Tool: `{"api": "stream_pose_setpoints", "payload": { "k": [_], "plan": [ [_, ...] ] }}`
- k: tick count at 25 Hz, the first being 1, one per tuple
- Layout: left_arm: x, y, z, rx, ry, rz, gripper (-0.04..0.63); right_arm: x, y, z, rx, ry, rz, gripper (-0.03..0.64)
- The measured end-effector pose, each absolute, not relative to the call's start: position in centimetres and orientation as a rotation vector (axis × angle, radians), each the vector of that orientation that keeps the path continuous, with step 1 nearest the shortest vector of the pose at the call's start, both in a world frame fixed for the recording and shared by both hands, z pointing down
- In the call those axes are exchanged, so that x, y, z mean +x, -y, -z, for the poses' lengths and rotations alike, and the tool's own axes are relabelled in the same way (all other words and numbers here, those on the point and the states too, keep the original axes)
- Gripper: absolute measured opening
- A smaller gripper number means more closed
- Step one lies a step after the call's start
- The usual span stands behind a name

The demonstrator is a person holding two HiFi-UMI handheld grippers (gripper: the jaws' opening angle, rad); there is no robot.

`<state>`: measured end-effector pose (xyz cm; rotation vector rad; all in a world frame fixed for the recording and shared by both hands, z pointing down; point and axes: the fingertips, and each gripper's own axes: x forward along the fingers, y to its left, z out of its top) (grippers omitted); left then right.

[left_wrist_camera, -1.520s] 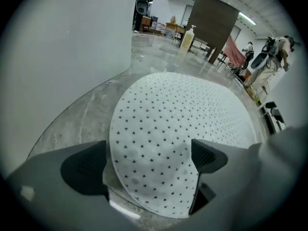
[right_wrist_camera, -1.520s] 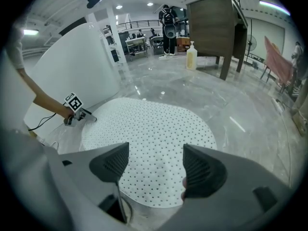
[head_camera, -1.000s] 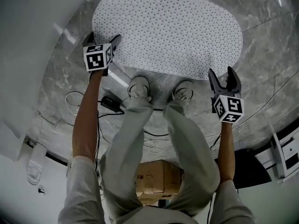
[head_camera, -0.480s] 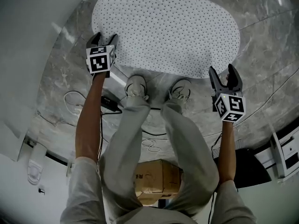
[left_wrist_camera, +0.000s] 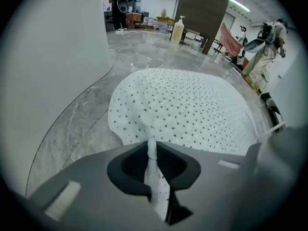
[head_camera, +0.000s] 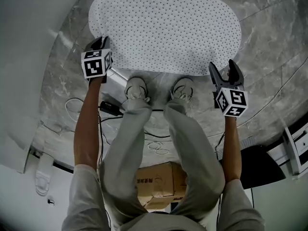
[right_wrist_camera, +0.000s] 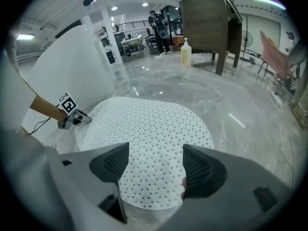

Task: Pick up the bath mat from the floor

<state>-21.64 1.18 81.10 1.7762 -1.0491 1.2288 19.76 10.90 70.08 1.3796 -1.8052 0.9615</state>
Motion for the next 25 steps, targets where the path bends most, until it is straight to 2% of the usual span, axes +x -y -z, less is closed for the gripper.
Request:
{"api": "stream_pose_setpoints", "payload": {
  "k": [13,19,25],
  "plan": [
    [-21.4,-1.0,-80.5,1.782,0.997,-1.134,0.048,26.6,-11.0,-77.4,1.522,1.546,-1.108,0.368],
    [-21.4,-1.3,-80.6,1.798,0.986,-1.128,0.048,26.9,-10.9,-81.2,1.464,1.47,-1.171,0.408],
    [-21.3,-1.2,-80.7,1.802,1.011,-1.107,0.046,27.6,-10.9,-81.6,1.486,1.415,-1.2,0.407]
  ]
}}
